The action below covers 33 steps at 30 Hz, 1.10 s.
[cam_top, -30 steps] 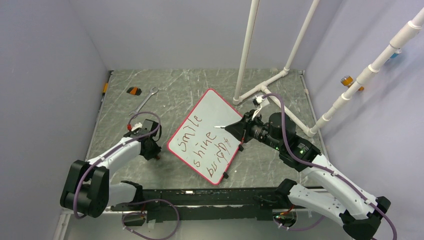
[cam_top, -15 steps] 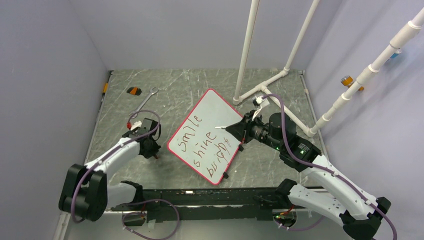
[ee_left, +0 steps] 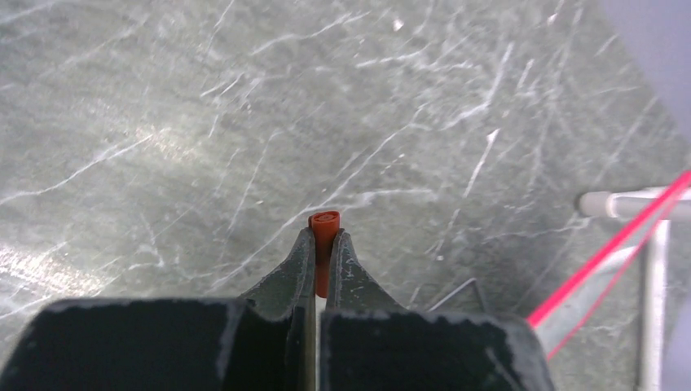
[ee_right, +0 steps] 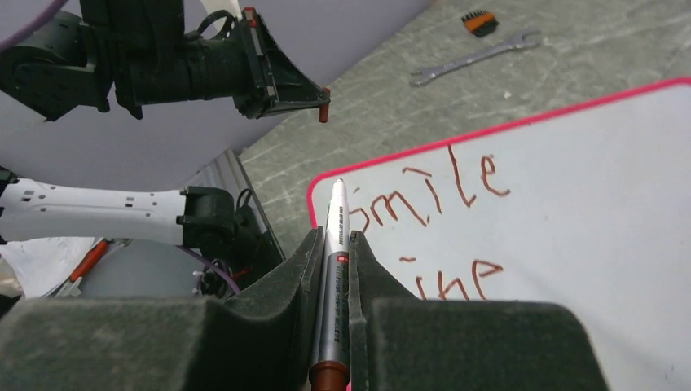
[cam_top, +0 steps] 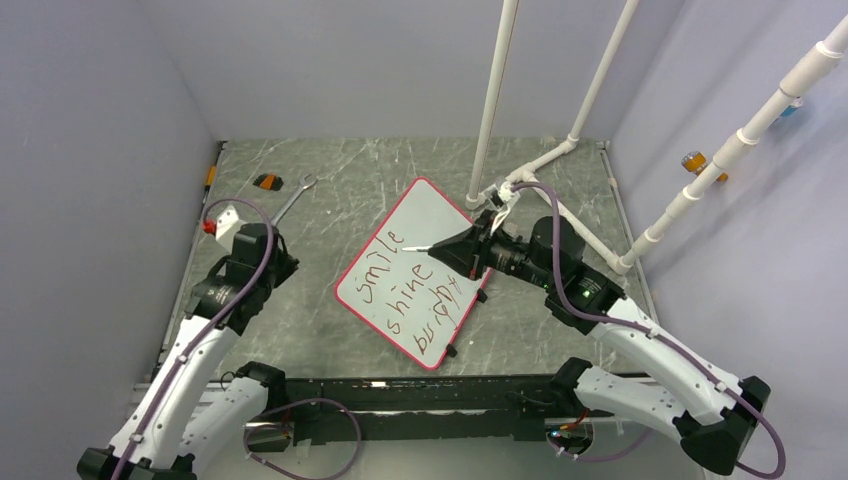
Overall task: Write a sentence on the whiteboard
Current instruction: Insert the whiteboard marker without the cap into the pen cap.
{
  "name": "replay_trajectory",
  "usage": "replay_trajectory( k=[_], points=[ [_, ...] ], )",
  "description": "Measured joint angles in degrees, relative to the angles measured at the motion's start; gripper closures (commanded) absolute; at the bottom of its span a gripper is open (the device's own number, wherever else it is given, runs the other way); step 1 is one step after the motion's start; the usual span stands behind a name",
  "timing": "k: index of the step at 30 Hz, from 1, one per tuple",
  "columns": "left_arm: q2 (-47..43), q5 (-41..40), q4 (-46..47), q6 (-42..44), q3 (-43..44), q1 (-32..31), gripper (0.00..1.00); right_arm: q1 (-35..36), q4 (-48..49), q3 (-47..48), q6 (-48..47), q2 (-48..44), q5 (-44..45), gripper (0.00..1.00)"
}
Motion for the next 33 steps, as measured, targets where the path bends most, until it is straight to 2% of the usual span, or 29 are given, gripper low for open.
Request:
replay_trajectory(
  k=[7,11,20,33],
  points=[
    [-0.5,0.6,-0.9,0.8,8.4,0.4,1.0,2.4,11.8,-0.4,-3.5,4.7,-1.2,1.0],
    [0.4,3.0,0.7,0.3,12.2,0.6,1.0,6.8,18.0,-0.4,-9.0,8.4,1.4,1.0],
    [4.1,10.6,5.9,-6.2,13.6,0.6,1.0,13.8,30.0,-2.8,-23.4,14.0,8.3,1.0],
    [5.6,18.6,7.2,-13.9,17.3,0.9,1.0,17.8,36.7,-3.1,-36.6,19.0,13.2,1.0]
  ],
)
